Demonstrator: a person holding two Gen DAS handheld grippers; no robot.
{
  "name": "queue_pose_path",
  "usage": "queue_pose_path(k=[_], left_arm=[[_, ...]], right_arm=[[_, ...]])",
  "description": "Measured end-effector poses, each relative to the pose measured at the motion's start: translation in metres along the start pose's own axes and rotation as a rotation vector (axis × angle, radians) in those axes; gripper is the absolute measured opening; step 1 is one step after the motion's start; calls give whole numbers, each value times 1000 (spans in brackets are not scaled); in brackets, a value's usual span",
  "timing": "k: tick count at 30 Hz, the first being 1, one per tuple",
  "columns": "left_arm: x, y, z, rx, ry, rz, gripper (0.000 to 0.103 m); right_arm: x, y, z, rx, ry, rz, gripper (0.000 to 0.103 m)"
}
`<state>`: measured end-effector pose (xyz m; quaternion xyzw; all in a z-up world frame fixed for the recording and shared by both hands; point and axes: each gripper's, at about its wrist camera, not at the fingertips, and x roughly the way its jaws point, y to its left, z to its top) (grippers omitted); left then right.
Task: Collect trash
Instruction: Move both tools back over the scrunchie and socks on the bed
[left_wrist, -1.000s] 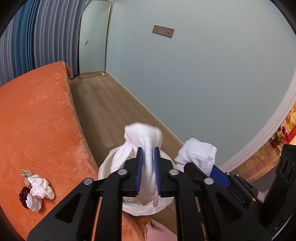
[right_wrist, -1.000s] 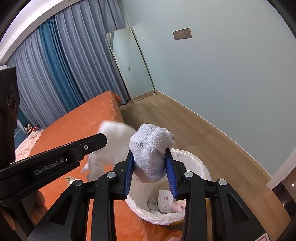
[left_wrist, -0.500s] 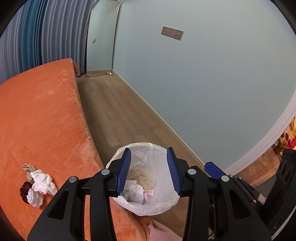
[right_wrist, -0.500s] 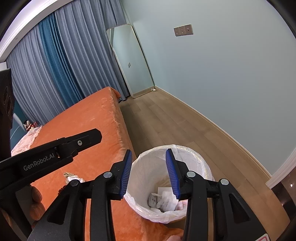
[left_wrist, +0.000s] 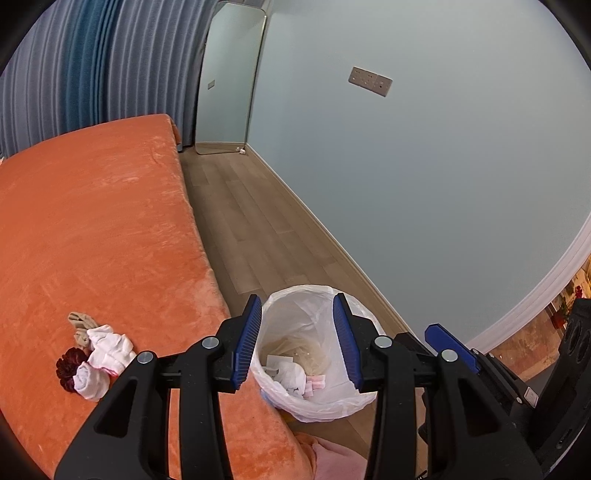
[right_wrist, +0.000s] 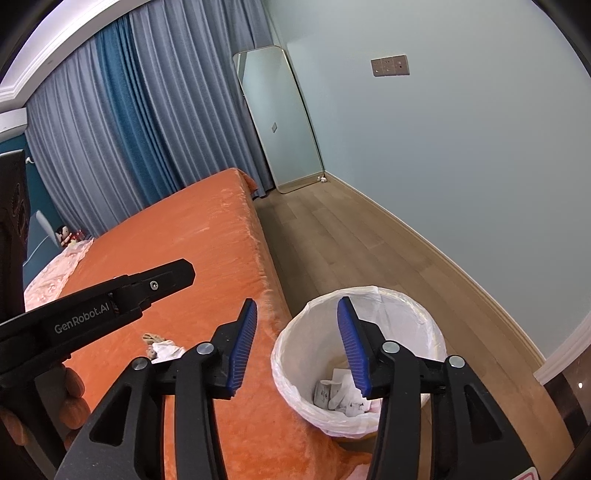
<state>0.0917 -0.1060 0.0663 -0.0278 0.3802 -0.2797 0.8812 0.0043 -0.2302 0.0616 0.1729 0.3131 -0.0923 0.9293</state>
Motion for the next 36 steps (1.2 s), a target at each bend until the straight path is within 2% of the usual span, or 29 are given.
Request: queue_pose_path(k=[9, 17, 23, 27, 36], left_arm=[[-14, 47, -15, -60, -9, 59, 43], [-26, 104, -36, -141, -1, 131, 47], [-29, 156, -59, -230, 26, 183, 48], [-30, 189, -74, -282, 44, 229, 58], [-27, 263, -106, -397, 96, 308, 59]], right_arm=[[5, 32, -13, -43, 28, 41, 45], [22, 73, -32, -92, 78, 84, 45], [35, 104, -47, -127, 118, 118, 45], [47, 124, -60, -147, 156, 139, 45], [84, 173, -97, -212, 257, 183, 45]])
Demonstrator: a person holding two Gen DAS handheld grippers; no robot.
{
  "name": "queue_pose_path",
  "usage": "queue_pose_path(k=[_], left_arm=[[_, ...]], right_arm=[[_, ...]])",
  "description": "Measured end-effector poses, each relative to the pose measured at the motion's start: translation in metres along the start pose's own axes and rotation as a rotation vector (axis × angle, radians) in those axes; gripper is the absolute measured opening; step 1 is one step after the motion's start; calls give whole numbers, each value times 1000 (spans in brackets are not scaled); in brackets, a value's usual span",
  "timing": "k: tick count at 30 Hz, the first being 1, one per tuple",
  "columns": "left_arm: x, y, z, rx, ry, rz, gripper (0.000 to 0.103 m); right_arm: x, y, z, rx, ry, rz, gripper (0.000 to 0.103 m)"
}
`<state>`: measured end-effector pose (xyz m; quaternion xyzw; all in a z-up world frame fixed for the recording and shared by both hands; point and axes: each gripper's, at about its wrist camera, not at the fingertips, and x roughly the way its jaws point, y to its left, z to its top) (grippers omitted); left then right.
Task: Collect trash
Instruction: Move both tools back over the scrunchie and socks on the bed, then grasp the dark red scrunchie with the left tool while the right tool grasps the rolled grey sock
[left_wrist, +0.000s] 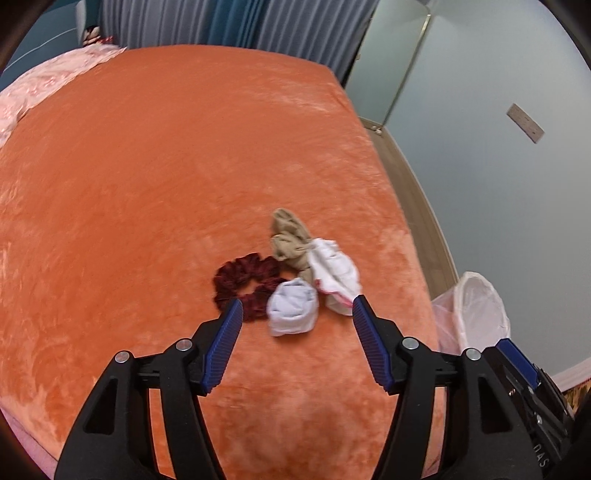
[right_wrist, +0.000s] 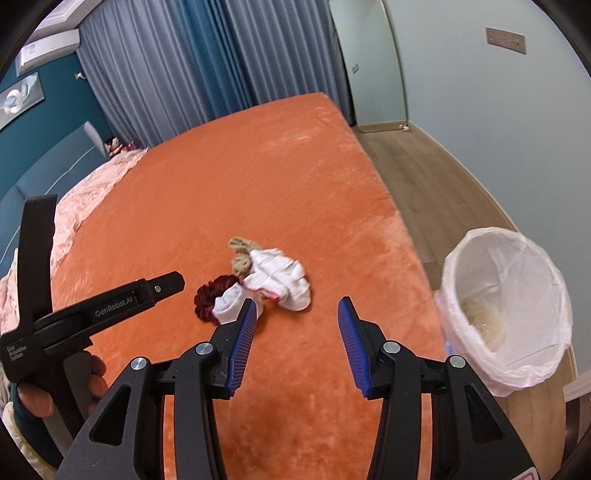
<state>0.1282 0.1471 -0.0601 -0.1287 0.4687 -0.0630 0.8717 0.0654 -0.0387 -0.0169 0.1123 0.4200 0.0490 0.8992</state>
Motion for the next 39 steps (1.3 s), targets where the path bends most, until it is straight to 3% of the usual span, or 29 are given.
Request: queue_pose_path(k=[14, 28, 31, 34, 36, 39], left_arm=[[61, 73, 8, -92, 99, 54, 59], [121, 79, 18, -100, 190, 16, 57], [129, 77, 16, -99, 209, 1, 50], [138, 76, 15, -96, 229, -10, 31], [139, 74, 13, -91, 230, -12, 20], [133, 73, 13, -83, 224, -21, 14]], right_arm=[[94, 54, -19, -65, 165, 53, 46], [162, 69, -19, -56, 257, 73, 46], [169, 66, -21, -50, 266, 88, 46], [173, 66, -22, -51, 270, 98, 41], [174, 67, -23, -52, 273, 111, 31], [171, 68, -22, -60, 277, 120, 22]])
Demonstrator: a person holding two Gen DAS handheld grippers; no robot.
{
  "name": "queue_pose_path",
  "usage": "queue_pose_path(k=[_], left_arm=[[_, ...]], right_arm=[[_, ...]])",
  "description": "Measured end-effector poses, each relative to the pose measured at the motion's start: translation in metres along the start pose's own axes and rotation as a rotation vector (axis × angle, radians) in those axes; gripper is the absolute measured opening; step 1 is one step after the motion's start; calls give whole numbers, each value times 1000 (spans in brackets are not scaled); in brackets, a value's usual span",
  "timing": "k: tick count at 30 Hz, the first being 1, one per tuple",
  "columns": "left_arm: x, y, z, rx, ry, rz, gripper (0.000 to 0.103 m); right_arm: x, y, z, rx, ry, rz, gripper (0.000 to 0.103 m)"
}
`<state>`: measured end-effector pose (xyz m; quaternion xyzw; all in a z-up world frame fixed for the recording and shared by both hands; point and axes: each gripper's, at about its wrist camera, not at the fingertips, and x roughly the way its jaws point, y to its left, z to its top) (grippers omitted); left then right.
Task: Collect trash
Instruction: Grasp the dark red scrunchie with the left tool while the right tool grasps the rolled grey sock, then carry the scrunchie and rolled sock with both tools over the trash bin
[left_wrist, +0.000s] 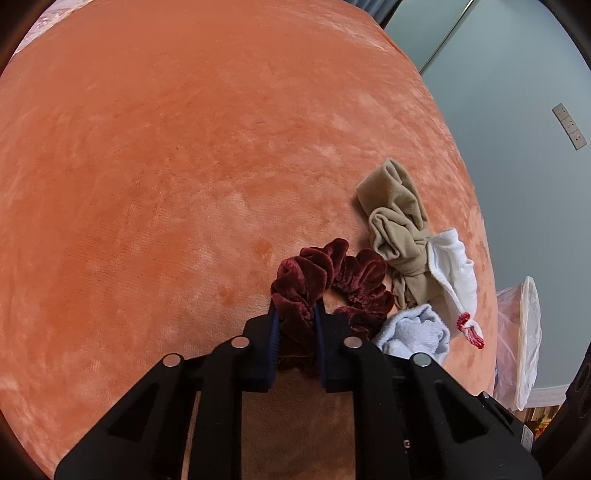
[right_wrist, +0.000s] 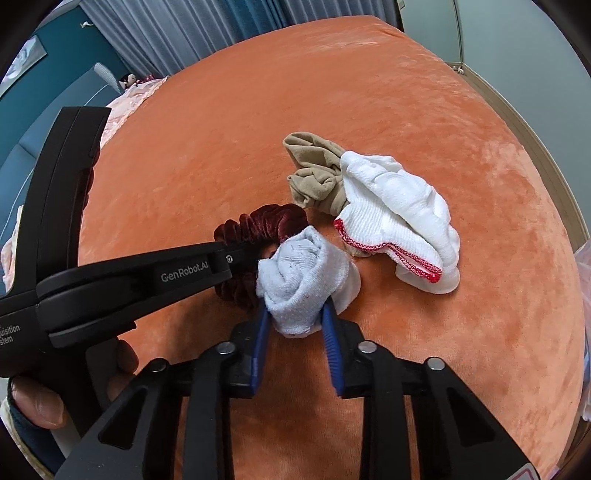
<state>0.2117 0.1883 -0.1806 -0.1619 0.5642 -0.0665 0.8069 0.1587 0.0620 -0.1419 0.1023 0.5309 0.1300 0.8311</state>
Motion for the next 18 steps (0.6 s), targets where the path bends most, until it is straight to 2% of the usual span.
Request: queue_pose_path(k=[6, 11, 18], left_arm=[[-30, -15, -4, 28, -56, -17, 13], [-69, -39, -5, 57, -120, -42, 13], [-128, -105, -7, 153, -225, -100, 13]], right_arm=[[-29, -2, -2, 2, -47, 16, 19], [-73, -11, -2, 19, -123, 17, 19], [-155, -37, 1, 59, -271, -2, 19]])
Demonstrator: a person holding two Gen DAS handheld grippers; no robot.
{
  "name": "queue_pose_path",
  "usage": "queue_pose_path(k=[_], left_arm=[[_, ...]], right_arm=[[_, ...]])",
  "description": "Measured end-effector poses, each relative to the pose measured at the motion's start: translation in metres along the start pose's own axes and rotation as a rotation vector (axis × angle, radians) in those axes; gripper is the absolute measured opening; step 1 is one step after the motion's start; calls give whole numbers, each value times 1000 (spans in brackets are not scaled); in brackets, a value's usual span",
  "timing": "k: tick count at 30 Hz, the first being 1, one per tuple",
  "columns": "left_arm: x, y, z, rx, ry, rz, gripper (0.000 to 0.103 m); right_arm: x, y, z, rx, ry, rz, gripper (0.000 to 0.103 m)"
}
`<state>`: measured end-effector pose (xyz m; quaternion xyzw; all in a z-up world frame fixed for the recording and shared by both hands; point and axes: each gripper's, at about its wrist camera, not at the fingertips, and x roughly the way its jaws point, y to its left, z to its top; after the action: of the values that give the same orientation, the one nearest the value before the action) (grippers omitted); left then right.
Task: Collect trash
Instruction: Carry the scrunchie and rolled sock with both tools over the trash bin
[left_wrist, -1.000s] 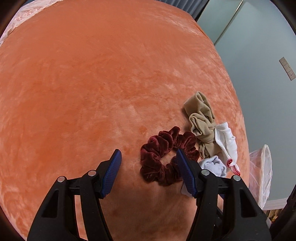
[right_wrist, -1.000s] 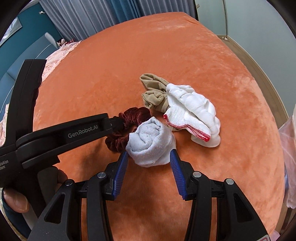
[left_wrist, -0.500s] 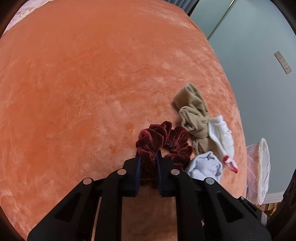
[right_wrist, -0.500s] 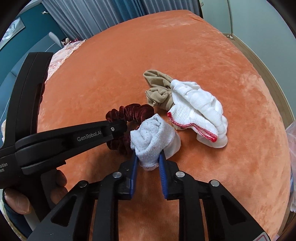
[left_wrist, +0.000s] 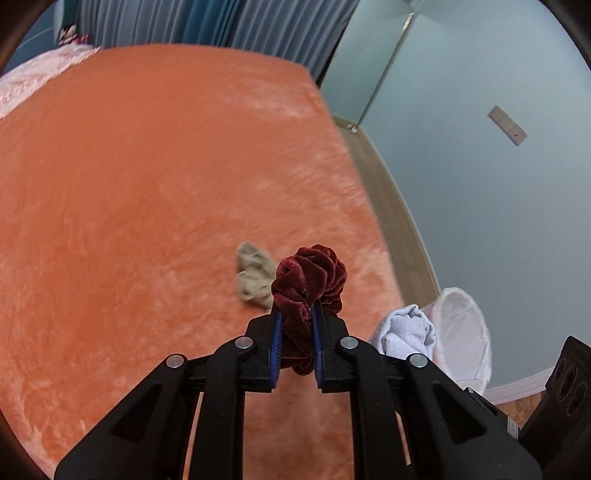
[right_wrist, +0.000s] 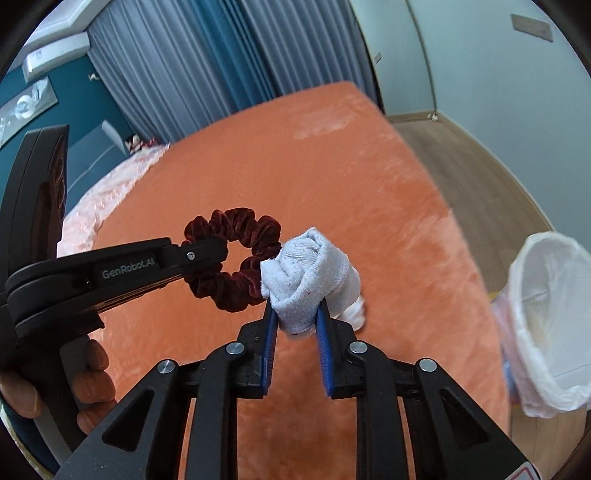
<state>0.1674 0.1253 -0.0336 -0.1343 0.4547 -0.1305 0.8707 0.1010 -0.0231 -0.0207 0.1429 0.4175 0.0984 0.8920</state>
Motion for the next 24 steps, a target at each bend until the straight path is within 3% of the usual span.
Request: queue_pose_path(k=[11, 24], left_arm=[[-41, -131, 0, 179, -79, -109, 13], [-50, -247, -23, 351, -82, -202, 13]], right_arm=[[-110, -69, 33, 48, -204, -87, 20], [-181, -142, 32, 133, -309, -194, 20]])
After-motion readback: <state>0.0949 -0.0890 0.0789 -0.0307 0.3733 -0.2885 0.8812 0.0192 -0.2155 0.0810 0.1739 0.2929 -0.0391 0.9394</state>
